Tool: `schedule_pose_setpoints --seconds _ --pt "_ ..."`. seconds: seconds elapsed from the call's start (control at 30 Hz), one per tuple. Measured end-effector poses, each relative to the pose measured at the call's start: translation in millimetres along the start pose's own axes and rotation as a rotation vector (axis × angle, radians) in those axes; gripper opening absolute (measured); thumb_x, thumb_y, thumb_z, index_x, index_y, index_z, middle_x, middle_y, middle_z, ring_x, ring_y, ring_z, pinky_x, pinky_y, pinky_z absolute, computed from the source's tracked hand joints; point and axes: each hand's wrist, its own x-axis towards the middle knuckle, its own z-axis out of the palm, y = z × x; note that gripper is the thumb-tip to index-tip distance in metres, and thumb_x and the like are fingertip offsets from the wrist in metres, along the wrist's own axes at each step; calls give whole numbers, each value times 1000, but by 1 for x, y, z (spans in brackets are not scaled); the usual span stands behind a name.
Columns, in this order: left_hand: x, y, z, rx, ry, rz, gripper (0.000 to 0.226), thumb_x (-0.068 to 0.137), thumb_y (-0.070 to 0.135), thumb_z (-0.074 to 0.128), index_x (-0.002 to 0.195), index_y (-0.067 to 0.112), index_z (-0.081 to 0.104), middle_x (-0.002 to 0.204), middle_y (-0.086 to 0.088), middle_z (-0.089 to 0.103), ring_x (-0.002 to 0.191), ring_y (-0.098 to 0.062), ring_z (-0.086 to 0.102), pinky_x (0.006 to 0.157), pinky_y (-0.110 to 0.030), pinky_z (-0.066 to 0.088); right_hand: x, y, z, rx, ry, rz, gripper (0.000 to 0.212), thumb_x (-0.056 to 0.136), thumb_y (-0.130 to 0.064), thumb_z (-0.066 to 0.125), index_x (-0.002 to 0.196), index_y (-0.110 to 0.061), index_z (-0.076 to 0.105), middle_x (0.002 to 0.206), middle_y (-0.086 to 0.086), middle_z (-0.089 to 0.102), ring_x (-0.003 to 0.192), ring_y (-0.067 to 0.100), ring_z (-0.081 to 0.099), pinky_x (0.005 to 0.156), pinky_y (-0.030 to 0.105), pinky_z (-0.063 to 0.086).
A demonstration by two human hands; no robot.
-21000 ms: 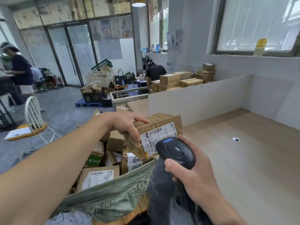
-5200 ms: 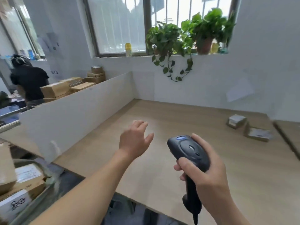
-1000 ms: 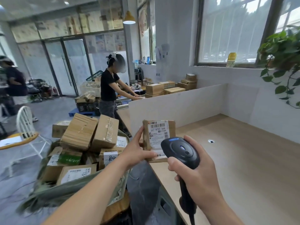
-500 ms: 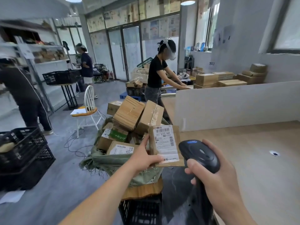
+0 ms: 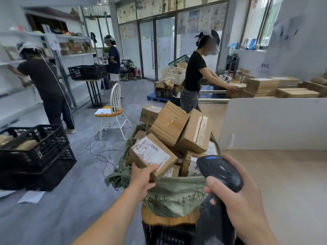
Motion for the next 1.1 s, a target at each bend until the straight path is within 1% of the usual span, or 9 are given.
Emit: schedule_pose_setpoints --seconds 0.1,0.27,0.47,0.63,0.73,0.8,0.87,0.97,1.1 --pt "29 -4 0 -90 53 -91 84 82 14 83 149 26 34 138 -6 57 120 -31 58 84 -49 58 17 9 19 11 6 23 70 67 -10 91 123 -41 64 111 6 75 87 34 76 54 35 59" --pt "59 -8 4 -67 44 -206 45 88 11 77 126 2 53 125 -17 62 114 -35 61 87 -47 57 35 24 33 7 27 45 72 66 -11 92 126 -40 64 113 5 74 90 34 75 55 36 59" --pt "69 -9 13 -138 3 -269 22 90 5 73 108 4 61 105 -19 70 96 -37 72 87 -46 59 46 38 39 -30 37 60 66 72 -6 88 122 -42 66 104 14 75 83 33 74 55 36 58" --pt "76 -11 11 -224 51 -314 49 80 5 82 122 -2 59 114 -24 68 98 -40 69 68 -43 62 54 40 46 -40 33 46 65 73 -6 87 120 -45 66 107 6 76 87 33 75 55 38 60" --pt "79 -9 1 -235 270 -167 93 74 12 88 149 24 35 139 -17 53 110 -39 62 66 -45 62 56 37 47 -42 24 27 62 74 -5 86 111 -52 68 103 5 77 82 32 76 56 40 61" --pt "77 -5 -8 -95 349 -64 98 81 20 84 155 36 23 152 -9 39 121 -38 54 70 -45 62 56 35 48 -37 17 20 62 74 -5 86 106 -55 68 100 5 77 81 32 76 56 40 61" --pt "79 -4 -18 110 339 3 83 84 30 80 153 29 34 151 -9 44 117 -35 57 64 -38 59 55 34 50 -24 9 19 62 74 -5 86 107 -55 68 101 5 77 82 31 76 55 38 60" --pt "80 -2 -29 405 301 107 42 82 42 76 118 25 65 121 -3 65 95 -25 65 74 -44 61 53 34 52 -8 -4 29 63 73 -6 87 110 -53 68 105 4 76 86 32 76 55 35 59" --pt "78 2 -29 662 119 142 10 91 34 70 85 28 65 90 2 72 79 -25 69 74 -42 59 50 35 52 5 -2 56 68 71 -9 88 123 -46 64 111 5 75 92 32 75 56 35 60"
